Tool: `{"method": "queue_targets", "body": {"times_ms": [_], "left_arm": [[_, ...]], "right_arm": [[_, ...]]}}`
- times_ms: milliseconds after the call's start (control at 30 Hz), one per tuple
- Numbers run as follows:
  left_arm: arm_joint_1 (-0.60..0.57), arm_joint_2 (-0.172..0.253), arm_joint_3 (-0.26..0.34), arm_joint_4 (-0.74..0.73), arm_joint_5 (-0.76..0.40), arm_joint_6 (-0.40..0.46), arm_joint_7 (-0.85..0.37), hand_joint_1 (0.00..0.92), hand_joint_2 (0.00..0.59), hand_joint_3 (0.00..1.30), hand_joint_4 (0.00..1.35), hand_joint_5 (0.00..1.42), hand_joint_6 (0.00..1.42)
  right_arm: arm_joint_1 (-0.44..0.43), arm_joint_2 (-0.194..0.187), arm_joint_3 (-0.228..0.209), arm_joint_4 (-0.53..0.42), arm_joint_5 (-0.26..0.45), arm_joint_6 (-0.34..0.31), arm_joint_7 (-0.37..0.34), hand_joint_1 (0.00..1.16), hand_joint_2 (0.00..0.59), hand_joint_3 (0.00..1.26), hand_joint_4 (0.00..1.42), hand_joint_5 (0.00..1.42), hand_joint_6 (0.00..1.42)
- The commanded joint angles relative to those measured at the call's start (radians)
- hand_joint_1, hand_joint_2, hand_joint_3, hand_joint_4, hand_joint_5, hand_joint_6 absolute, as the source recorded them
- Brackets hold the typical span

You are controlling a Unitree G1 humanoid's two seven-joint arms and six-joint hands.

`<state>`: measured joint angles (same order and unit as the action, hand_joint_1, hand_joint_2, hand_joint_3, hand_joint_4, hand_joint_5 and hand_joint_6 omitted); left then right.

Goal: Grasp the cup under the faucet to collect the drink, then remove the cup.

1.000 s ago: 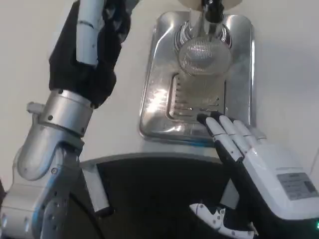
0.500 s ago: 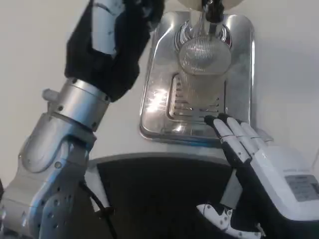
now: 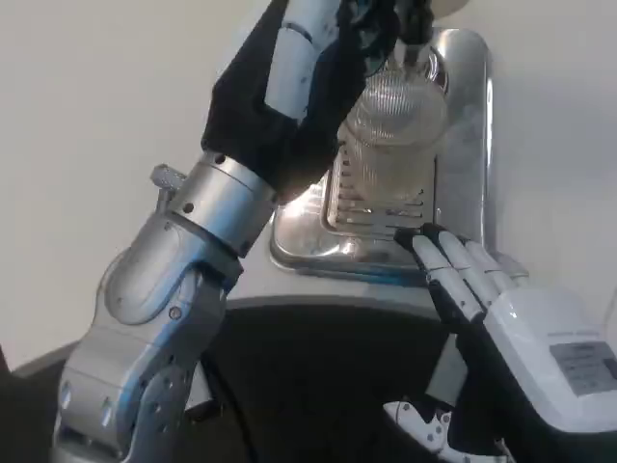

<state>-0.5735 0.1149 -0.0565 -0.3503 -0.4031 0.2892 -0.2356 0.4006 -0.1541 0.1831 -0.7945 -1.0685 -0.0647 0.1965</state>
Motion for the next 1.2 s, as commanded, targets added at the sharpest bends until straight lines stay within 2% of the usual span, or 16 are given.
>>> {"method": "queue_targets", "body": {"times_ms": [33, 233, 467, 700, 867, 1000, 1100, 1200], "left_arm": [[-0.004, -0.001, -0.013, 0.019, 0.011, -0.024, -0.046, 0.000, 0.190, 0.00, 0.00, 0.00, 0.00], [-0.017, 0.006, -0.025, 0.032, 0.039, -0.049, -0.081, 0.000, 0.186, 0.00, 0.00, 0.00, 0.00], [-0.037, 0.072, -0.051, 0.069, 0.127, -0.088, -0.137, 0.000, 0.188, 0.00, 0.00, 0.00, 0.00], [-0.054, 0.164, -0.132, 0.086, 0.347, -0.230, -0.174, 0.000, 0.197, 0.00, 0.00, 0.00, 0.00], [-0.063, 0.202, -0.157, 0.099, 0.447, -0.295, -0.186, 0.000, 0.198, 0.00, 0.00, 0.00, 0.00], [-0.080, 0.244, -0.184, 0.127, 0.556, -0.403, -0.184, 0.000, 0.198, 0.00, 0.00, 0.00, 0.00], [-0.084, 0.261, -0.197, 0.137, 0.618, -0.453, -0.177, 0.000, 0.198, 0.00, 0.00, 0.00, 0.00], [-0.074, 0.290, -0.211, 0.139, 0.717, -0.520, -0.156, 0.000, 0.207, 0.00, 0.00, 0.00, 0.00]], "right_arm": [[0.029, -0.012, -0.011, -0.020, 0.013, -0.013, -0.021, 0.59, 0.357, 0.06, 0.01, 0.05, 0.06], [0.049, -0.013, -0.023, -0.024, 0.018, -0.008, -0.028, 0.58, 0.357, 0.06, 0.01, 0.05, 0.06], [0.050, 0.004, -0.015, -0.038, 0.010, 0.001, -0.024, 0.57, 0.364, 0.06, 0.01, 0.05, 0.06], [0.035, 0.022, -0.016, -0.040, 0.011, 0.016, -0.010, 0.56, 0.362, 0.06, 0.01, 0.05, 0.06], [0.029, 0.027, -0.018, -0.044, 0.010, 0.019, -0.005, 0.53, 0.370, 0.06, 0.02, 0.05, 0.07], [0.031, 0.040, -0.023, -0.045, 0.021, 0.032, -0.008, 0.53, 0.362, 0.06, 0.03, 0.06, 0.08], [0.022, 0.061, -0.021, -0.041, 0.033, 0.057, -0.007, 0.53, 0.360, 0.06, 0.03, 0.06, 0.08], [0.010, 0.098, -0.023, -0.038, 0.070, 0.091, -0.017, 0.56, 0.322, 0.06, 0.04, 0.07, 0.09]]}}
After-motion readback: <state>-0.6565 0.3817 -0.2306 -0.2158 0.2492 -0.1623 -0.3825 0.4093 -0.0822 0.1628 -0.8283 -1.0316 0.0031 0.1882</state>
